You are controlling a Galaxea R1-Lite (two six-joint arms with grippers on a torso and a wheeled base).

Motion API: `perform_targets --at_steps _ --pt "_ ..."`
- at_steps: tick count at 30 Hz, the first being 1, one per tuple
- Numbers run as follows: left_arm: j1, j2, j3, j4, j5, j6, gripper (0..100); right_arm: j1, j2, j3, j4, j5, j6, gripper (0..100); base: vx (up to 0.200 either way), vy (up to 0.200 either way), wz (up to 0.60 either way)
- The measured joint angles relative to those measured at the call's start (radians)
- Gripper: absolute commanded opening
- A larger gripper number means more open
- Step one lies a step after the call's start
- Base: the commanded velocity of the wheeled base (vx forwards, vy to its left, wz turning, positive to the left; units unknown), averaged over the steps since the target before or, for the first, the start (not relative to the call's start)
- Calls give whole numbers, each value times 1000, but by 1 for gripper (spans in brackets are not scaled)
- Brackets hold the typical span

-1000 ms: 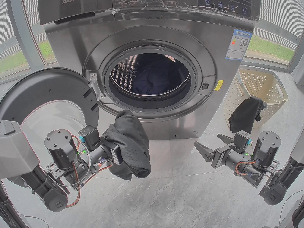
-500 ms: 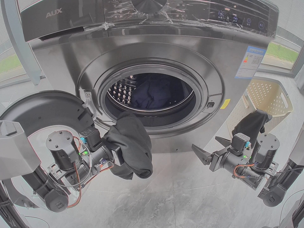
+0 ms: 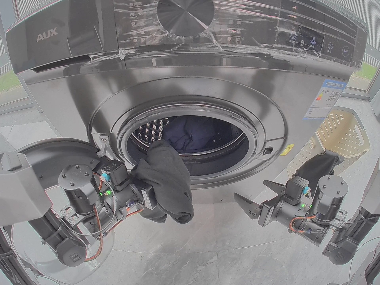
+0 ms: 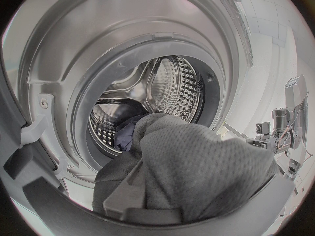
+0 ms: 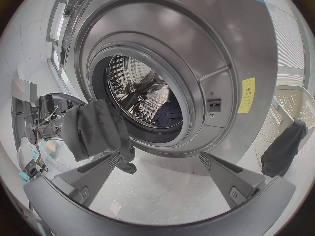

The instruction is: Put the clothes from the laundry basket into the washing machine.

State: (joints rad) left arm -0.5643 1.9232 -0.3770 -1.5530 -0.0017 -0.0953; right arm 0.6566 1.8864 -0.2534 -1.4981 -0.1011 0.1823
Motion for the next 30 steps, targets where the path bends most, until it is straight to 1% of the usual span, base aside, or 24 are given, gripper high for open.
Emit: perform_targets --at_steps 6,9,12,30 --pt "-3 1 1 0 0 0 0 5 0 5 0 0 0 100 0 0 0" --pt "-4 4 0 0 0 0 0 6 0 5 0 0 0 100 200 0 0" --pt "-10 5 1 0 0 0 0 7 0 5 0 0 0 100 0 0 0" --pt "-90 22 1 0 6 0 0 58 -4 18 -1 -6 3 100 0 0 0"
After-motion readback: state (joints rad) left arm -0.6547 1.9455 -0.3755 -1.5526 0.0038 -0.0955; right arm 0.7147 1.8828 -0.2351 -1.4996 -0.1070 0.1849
